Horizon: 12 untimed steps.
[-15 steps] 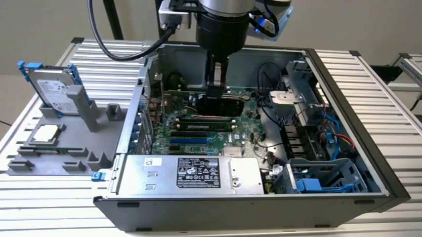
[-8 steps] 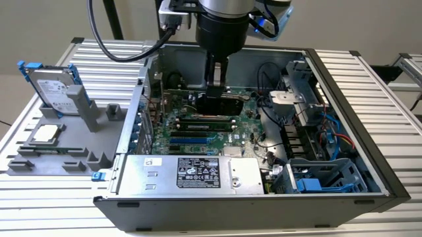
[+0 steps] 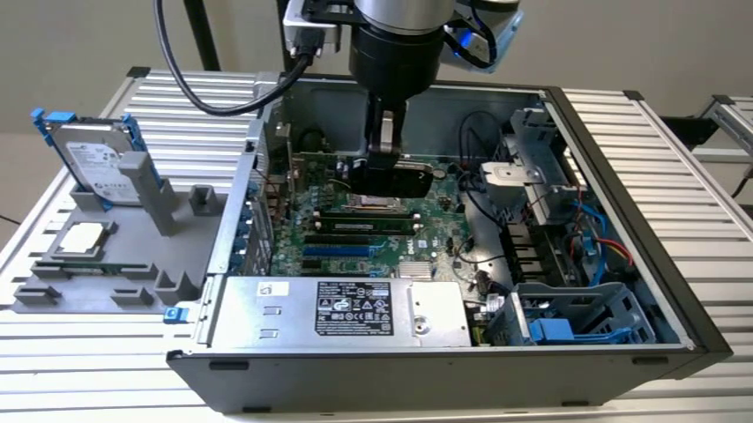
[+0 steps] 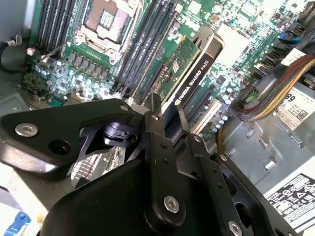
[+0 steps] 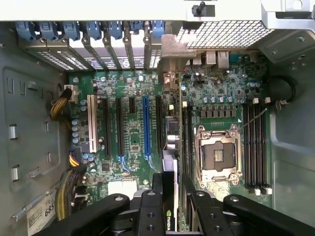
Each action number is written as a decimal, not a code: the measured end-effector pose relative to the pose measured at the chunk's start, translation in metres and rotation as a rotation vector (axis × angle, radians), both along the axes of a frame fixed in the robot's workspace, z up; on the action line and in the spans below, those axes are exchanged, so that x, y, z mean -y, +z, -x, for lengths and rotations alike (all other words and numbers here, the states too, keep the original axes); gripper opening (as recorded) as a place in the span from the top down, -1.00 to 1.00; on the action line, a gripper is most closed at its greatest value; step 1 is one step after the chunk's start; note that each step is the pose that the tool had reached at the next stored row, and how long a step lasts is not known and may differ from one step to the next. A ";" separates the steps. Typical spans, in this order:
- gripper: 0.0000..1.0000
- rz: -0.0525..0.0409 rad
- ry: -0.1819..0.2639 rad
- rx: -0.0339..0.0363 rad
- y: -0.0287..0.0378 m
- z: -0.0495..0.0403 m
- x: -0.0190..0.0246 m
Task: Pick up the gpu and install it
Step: 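Insert the gpu into the slot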
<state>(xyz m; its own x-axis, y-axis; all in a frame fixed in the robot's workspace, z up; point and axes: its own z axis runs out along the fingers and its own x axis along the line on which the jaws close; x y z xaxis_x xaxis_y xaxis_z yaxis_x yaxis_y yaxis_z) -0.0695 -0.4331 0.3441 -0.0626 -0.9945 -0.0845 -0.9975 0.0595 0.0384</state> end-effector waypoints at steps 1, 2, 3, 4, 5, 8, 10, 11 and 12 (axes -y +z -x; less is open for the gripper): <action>1.00 -0.0001 0.000 0.0000 0.0000 0.0000 0.0000; 1.00 -0.0002 0.000 -0.0001 0.0000 0.0000 0.0000; 1.00 -0.0002 0.000 0.0000 0.0000 0.0000 0.0000; 1.00 -0.0004 0.000 0.0000 0.0000 0.0000 0.0000; 1.00 -0.0002 0.000 -0.0001 -0.0001 0.0000 0.0001; 1.00 -0.0005 0.000 0.0001 -0.0018 0.0000 0.0001; 1.00 -0.0004 0.000 0.0000 -0.0033 0.0000 0.0000; 1.00 -0.0004 0.000 0.0000 -0.0042 0.0000 0.0001; 1.00 -0.0004 0.000 0.0000 -0.0051 0.0000 0.0000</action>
